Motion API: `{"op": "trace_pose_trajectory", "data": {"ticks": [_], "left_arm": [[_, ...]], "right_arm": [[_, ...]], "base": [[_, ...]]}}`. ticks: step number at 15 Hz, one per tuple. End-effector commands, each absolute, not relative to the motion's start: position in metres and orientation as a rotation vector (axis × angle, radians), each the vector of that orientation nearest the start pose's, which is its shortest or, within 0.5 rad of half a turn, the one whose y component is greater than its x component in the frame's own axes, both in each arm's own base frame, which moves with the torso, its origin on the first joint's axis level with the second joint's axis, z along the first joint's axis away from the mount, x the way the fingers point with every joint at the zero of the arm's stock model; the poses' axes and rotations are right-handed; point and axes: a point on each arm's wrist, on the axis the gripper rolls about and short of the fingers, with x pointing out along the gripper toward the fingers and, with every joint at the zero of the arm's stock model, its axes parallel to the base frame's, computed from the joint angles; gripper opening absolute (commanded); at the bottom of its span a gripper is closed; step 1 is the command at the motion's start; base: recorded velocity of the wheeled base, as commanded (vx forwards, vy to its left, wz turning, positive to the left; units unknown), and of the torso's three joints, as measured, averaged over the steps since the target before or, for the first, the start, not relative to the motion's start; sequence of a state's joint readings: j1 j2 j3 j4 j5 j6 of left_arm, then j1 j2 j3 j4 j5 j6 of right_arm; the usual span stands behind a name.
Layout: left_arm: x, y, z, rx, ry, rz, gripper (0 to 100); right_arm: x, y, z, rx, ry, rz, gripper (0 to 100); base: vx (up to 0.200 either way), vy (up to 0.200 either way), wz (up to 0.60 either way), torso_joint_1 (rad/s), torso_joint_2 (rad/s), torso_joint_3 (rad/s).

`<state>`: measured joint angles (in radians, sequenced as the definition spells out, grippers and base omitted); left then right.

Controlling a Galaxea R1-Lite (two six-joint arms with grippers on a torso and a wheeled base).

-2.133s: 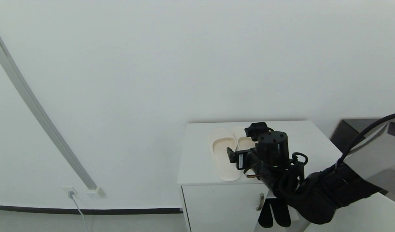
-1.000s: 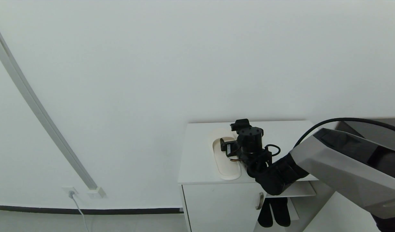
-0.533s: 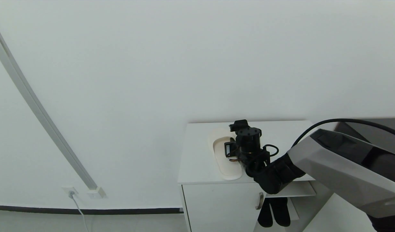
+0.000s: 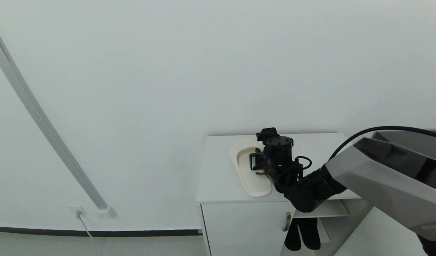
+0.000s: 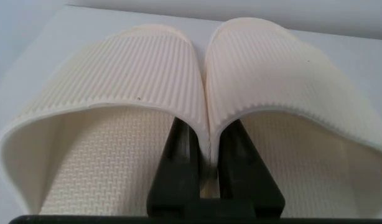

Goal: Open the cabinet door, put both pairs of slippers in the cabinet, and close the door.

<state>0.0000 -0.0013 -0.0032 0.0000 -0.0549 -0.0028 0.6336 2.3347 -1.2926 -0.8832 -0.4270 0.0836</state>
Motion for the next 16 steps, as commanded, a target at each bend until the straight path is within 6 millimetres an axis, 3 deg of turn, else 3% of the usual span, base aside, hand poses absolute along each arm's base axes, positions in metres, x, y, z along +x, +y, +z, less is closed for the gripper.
{"op": "trace_pose_trajectory", "data": {"ticks": [1,4,7,9,16], "left_arm": [[-0.023,-0.001,0.076,-0.003,-0.003,-0.055,0],[-0.023,-0.001,0.076,-0.003,-0.003,-0.055,0],[-0.023,-0.001,0.076,-0.003,-0.003,-0.054,0],[-0.023,-0.001,0.076,-0.005,-0.003,-0.054,0],[-0.023,-0.001,0.076,-0.005,-0.003,-0.055,0]], "right_arm": [[0.331,0.244,0.149,0.045,0.08,0.322,0],[0.277,0.206,0.179,0.04,0.103,0.452,0],[0.227,0.17,0.193,0.012,0.19,0.544,0],[0.201,0.158,0.196,-0.004,0.235,0.583,0],[0.179,0.164,0.19,-0.034,0.28,0.65,0]], "base": [[0.0,0.0,0.0,0.0,0.0,0.0],[0.0,0.0,0.0,0.0,0.0,0.0],[0.0,0.0,0.0,0.0,0.0,0.0],[0.0,0.0,0.0,0.0,0.0,0.0],[0.0,0.0,0.0,0.0,0.0,0.0]]}}
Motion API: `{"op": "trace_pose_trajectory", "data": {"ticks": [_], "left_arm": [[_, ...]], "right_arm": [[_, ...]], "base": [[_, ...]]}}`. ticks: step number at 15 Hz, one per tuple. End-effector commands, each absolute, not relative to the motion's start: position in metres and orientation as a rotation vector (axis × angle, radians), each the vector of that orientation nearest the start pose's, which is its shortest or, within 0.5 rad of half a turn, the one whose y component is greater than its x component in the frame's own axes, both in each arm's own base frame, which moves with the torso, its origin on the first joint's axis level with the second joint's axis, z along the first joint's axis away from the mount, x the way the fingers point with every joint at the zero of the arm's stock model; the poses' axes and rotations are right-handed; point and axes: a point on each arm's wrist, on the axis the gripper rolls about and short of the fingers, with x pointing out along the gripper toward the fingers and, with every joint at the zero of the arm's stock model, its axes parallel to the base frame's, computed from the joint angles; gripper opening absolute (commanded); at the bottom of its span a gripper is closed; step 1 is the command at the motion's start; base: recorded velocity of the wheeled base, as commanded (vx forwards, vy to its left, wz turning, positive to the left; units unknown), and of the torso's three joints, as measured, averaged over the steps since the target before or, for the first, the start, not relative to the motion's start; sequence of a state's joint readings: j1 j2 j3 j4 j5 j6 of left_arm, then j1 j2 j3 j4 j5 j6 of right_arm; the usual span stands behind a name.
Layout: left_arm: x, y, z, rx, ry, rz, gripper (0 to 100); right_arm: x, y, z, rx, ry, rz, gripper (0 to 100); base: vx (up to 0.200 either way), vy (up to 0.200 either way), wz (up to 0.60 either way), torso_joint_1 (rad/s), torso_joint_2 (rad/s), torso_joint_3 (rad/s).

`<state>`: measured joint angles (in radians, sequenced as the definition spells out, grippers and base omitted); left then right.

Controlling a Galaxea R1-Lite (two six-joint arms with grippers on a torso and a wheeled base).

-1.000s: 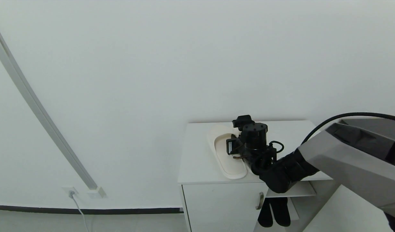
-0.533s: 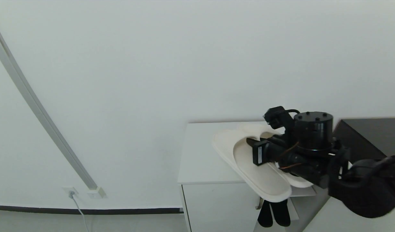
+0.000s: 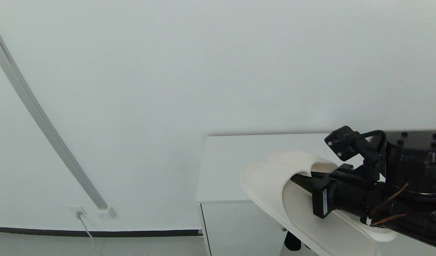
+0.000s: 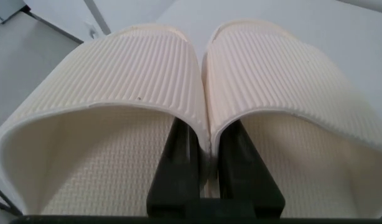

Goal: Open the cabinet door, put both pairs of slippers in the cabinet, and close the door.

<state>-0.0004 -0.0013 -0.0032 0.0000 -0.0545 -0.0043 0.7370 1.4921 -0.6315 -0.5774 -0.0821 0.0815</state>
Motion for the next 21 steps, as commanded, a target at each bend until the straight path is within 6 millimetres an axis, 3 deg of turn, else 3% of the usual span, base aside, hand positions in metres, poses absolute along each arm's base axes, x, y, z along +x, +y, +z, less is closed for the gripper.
{"op": "trace_pose_trajectory", "data": {"ticks": [1,5,14,21], "left_arm": [[-0.0231,-0.0012,0.0763,-0.005,-0.003,-0.055,0],[-0.0231,-0.0012,0.0763,-0.005,-0.003,-0.055,0],[-0.0231,-0.0013,0.0763,-0.005,-0.003,-0.057,0],[-0.0231,-0.0012,0.0763,-0.008,-0.003,-0.055,0]], "right_arm": [[0.1774,0.1653,0.1894,-0.036,0.281,0.659,0],[0.1759,0.1685,0.1855,-0.044,0.295,0.672,0],[0.174,0.1725,0.1818,-0.051,0.308,0.688,0],[0.1714,0.1719,0.1798,-0.055,0.314,0.693,0]], "base": [[0.0,0.0,0.0,0.0,0.0,0.0],[0.0,0.0,0.0,0.0,0.0,0.0],[-0.2,0.0,0.0,0.004,0.0,-0.002],[0.0,0.0,0.0,0.0,0.0,0.0]]}}
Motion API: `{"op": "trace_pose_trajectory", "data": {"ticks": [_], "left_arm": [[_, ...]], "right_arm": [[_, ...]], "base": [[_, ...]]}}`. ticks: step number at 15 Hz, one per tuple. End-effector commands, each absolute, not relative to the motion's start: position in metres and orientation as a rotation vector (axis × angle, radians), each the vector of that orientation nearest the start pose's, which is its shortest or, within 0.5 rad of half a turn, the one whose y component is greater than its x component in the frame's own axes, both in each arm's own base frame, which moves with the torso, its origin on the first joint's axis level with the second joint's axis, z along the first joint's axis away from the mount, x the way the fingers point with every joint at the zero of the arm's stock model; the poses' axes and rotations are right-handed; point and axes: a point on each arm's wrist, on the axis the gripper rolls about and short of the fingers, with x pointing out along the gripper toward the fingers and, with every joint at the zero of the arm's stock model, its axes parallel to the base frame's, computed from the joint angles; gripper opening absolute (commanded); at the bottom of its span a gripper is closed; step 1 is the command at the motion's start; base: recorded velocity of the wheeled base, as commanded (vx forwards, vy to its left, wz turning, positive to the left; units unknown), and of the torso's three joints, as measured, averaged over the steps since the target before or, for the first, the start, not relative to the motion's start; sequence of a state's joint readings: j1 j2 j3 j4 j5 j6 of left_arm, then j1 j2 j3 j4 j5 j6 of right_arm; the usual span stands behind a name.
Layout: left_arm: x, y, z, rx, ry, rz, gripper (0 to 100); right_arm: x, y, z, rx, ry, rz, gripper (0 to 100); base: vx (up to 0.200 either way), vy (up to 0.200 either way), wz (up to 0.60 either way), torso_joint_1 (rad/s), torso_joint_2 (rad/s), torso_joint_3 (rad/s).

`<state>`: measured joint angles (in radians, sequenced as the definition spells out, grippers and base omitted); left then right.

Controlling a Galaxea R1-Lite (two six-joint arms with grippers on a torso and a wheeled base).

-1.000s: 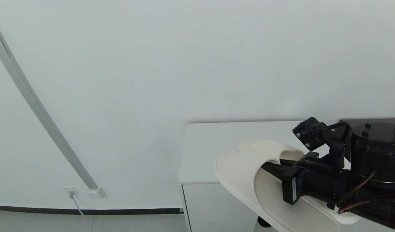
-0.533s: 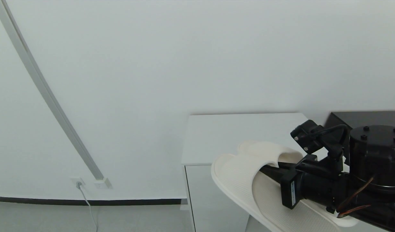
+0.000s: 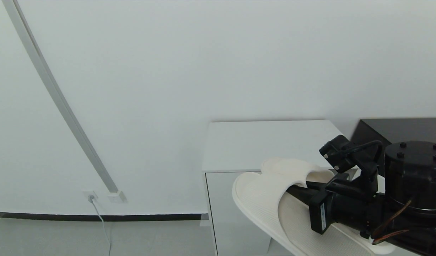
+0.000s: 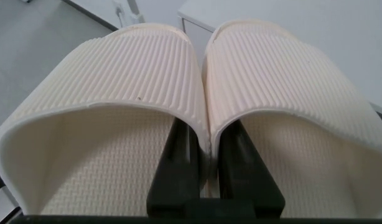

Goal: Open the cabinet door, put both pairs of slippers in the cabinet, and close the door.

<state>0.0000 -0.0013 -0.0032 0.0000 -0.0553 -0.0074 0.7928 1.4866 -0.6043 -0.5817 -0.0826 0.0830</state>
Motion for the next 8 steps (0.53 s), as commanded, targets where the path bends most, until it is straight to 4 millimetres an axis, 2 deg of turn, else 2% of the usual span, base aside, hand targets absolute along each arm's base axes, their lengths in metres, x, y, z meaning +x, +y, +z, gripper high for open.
{"op": "trace_pose_trajectory", "data": {"ticks": [1,8], "left_arm": [[-0.0231,-0.0012,0.0763,-0.008,-0.003,-0.055,0],[-0.0231,-0.0012,0.0763,-0.008,-0.003,-0.055,0]], "right_arm": [[0.1711,0.1721,0.1795,-0.055,0.314,0.695,0],[0.171,0.1727,0.1784,-0.056,0.319,0.697,0]], "base": [[0.0,0.0,0.0,0.0,0.0,0.0],[0.0,0.0,0.0,0.0,0.0,0.0]]}}
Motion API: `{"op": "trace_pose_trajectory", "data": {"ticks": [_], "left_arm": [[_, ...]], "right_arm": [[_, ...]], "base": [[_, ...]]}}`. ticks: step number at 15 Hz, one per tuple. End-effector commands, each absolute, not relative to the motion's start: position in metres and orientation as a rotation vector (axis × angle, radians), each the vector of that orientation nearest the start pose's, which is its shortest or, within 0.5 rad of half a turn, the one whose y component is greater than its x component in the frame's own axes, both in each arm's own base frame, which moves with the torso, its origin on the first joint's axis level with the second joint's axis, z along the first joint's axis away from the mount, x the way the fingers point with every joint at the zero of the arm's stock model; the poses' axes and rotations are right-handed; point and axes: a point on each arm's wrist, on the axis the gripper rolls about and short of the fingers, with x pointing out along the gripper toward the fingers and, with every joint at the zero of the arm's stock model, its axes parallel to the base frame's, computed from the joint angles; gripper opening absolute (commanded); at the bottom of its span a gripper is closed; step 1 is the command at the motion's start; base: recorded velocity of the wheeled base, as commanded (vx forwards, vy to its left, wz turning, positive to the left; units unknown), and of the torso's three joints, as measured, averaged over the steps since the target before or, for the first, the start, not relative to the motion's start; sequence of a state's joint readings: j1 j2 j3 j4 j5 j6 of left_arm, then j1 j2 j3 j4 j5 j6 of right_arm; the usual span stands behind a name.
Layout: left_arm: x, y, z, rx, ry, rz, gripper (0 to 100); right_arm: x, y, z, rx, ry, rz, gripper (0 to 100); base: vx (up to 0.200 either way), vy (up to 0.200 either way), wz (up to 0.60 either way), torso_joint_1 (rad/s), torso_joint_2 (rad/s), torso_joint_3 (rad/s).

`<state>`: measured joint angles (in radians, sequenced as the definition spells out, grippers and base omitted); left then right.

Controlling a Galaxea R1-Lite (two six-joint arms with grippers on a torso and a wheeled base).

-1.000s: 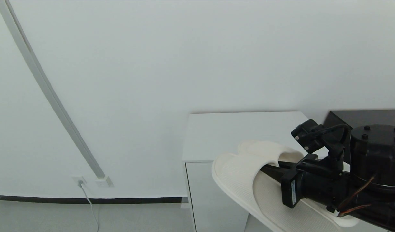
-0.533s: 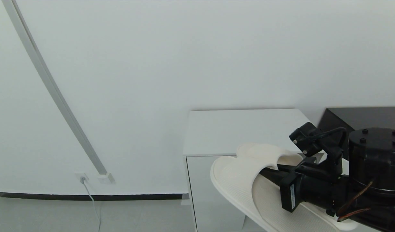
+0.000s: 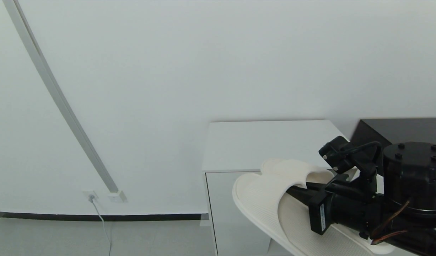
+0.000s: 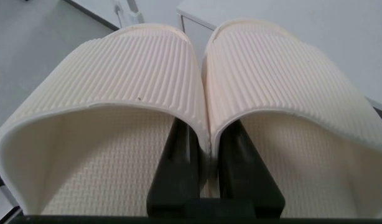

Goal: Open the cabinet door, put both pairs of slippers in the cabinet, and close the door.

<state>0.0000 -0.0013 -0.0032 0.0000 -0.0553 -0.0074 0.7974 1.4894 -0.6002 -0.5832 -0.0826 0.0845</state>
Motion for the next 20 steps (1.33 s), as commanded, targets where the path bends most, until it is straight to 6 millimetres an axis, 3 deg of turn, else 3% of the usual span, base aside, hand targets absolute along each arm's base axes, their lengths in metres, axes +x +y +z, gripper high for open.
{"op": "trace_pose_trajectory", "data": {"ticks": [1,20], "left_arm": [[-0.0231,-0.0012,0.0763,-0.008,-0.003,-0.055,0],[-0.0231,-0.0012,0.0763,-0.008,-0.003,-0.055,0]], "right_arm": [[0.1709,0.1725,0.178,-0.056,0.32,0.697,0],[0.1695,0.1706,0.1739,-0.057,0.333,0.694,0]], "base": [[0.0,0.0,0.0,0.0,0.0,0.0],[0.0,-0.2,0.0,0.002,0.0,0.002]]}}
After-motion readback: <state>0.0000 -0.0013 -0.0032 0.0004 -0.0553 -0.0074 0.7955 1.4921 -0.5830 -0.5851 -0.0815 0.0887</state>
